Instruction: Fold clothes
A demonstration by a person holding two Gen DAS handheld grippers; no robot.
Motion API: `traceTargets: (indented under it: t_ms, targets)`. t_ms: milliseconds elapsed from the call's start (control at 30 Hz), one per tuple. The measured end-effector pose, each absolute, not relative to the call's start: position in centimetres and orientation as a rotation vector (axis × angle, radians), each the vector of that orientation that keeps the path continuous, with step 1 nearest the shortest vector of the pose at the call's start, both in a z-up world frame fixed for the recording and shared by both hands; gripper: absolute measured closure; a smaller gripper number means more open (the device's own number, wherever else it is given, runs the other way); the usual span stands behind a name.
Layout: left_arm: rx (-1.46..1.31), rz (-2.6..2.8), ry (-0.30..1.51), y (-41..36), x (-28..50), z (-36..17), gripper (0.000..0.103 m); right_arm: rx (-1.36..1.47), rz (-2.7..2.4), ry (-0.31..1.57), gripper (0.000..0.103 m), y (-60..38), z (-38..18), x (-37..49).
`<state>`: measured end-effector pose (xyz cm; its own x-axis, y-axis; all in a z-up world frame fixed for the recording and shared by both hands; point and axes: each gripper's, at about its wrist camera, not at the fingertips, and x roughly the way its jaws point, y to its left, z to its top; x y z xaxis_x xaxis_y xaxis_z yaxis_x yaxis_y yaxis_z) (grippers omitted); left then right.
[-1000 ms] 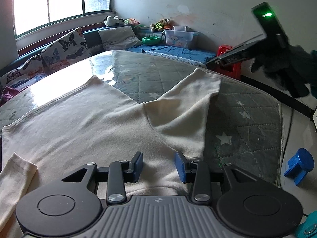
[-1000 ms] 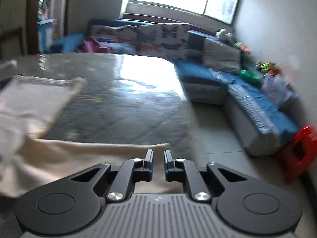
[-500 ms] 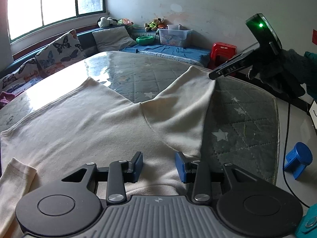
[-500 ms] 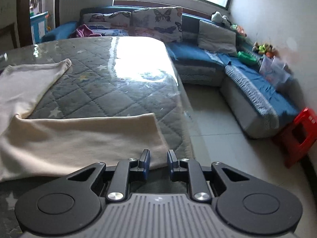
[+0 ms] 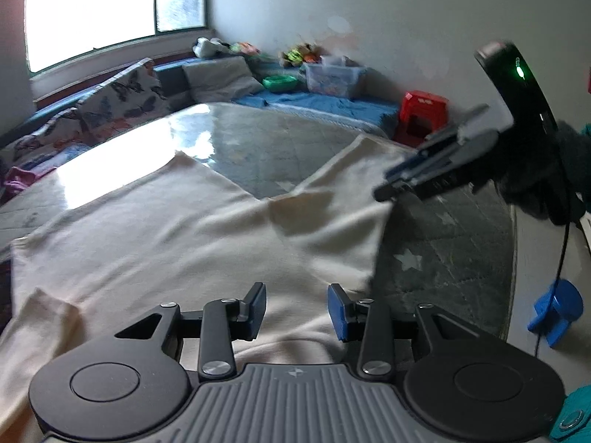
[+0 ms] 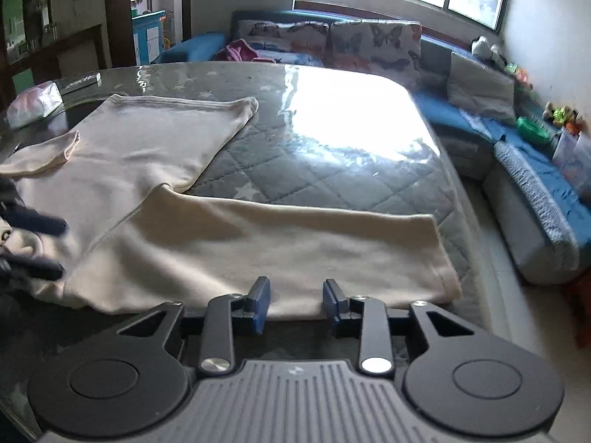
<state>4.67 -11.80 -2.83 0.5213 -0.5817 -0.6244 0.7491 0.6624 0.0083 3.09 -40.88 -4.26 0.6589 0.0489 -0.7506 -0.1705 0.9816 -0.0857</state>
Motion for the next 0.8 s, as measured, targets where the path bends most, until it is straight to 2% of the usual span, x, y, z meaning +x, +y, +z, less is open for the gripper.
traceTargets:
  t_ms: [233, 533, 567, 600, 667, 800]
  targets:
    - [0.29, -0.508, 0.605, -6.7, 7.2, -2.3, 0.062, -0.167, 0.189, 0.797, 0.066, -38.6, -2.6, 3.8]
    - [0.326, -0.342, 0.647, -4.0, 11.5, -4.4, 0.063, -0.16, 0.217, 0.837, 0.066, -36.3, -4.4, 5.5]
    - [0.323, -0.345, 0.643, -4.1, 11.6, -4.5, 0.068, -0.155, 0.217, 0.839, 0.066, -36.4, -4.4, 5.5]
    - [0.312, -0.352, 0.644, -4.0, 11.7, -4.6, 0.081, -0.154, 0.217, 0.84, 0.066, -36.3, -4.4, 5.6]
    - [0.281, -0.344, 0.642, -3.4, 11.9, -4.5, 0.097, -0.156, 0.214, 0.84, 0.063, -36.2, -4.5, 5.7]
    - [0.137, -0.256, 0.6, 0.8, 11.2, -2.8, 0.1, -0.164, 0.208, 0.843, 0.061, -36.2, -4.4, 5.7]
